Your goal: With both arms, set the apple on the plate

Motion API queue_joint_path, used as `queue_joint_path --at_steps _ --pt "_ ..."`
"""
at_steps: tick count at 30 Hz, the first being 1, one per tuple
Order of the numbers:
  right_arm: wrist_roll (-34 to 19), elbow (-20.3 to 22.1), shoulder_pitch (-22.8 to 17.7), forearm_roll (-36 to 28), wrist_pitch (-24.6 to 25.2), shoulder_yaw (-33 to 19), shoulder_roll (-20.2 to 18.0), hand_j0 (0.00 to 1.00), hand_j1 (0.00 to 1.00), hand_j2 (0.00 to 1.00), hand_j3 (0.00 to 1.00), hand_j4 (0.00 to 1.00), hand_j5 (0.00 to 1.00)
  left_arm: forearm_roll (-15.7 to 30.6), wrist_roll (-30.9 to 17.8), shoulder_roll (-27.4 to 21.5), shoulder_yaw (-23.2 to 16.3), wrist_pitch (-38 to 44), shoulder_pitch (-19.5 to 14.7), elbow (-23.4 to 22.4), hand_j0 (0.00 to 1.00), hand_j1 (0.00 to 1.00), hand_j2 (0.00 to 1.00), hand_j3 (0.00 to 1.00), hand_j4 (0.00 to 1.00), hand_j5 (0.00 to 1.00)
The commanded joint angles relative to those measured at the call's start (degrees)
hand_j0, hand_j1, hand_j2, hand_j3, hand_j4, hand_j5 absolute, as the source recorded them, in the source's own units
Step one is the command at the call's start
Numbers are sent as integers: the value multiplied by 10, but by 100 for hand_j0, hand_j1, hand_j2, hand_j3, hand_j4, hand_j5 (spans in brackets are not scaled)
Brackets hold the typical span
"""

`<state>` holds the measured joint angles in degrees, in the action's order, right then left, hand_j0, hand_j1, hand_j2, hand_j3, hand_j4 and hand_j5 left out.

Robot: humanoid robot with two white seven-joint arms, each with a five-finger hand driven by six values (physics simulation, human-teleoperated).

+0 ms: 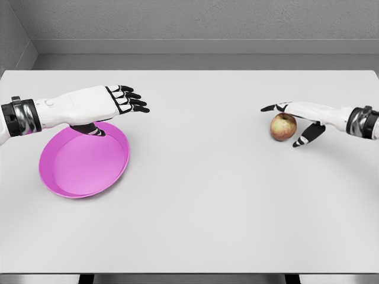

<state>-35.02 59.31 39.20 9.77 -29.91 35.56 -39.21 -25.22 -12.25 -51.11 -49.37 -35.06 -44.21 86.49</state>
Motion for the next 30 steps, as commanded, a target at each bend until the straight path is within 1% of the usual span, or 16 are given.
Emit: queue_joint_path --at_steps 1,6,9,11,12,14,26,27,29,30 --pt "0 -9 0 -2 1 4 2 100 100 100 100 100 100 4 0 0 0 1 0 0 100 100 100 100 100 100" --pt "0 -17 2 10 2 4 3 99 99 99 99 99 99 4 0 0 1 1 -2 0 100 100 100 100 100 100" --pt "0 -17 4 10 4 5 3 93 93 93 93 93 93 4 0 0 1 1 -2 0 100 100 100 100 100 100" --pt "0 -17 5 10 5 6 3 82 82 82 82 82 82 4 0 0 1 1 -2 0 100 100 100 100 100 100" --pt "0 -17 6 8 4 8 3 67 67 67 67 67 67 4 0 0 1 1 -2 0 100 100 100 100 100 100" --pt "0 -17 7 8 5 9 2 61 61 61 61 61 61 4 0 0 1 1 -3 0 100 100 100 100 100 100" --pt "0 -17 11 -4 6 12 2 59 59 59 59 59 59 4 0 0 1 1 -4 0 100 100 100 100 100 100" --pt "0 -15 11 -21 5 14 2 59 59 59 59 59 59 4 0 0 1 1 -4 0 100 100 100 100 100 100" --pt "0 -12 19 -41 3 33 -1 56 56 56 56 56 56 4 0 0 1 1 -4 0 100 100 100 100 100 100" --pt "0 -8 20 -46 0 33 -1 55 55 55 55 55 55 4 0 0 1 1 -4 0 100 100 100 100 100 100"
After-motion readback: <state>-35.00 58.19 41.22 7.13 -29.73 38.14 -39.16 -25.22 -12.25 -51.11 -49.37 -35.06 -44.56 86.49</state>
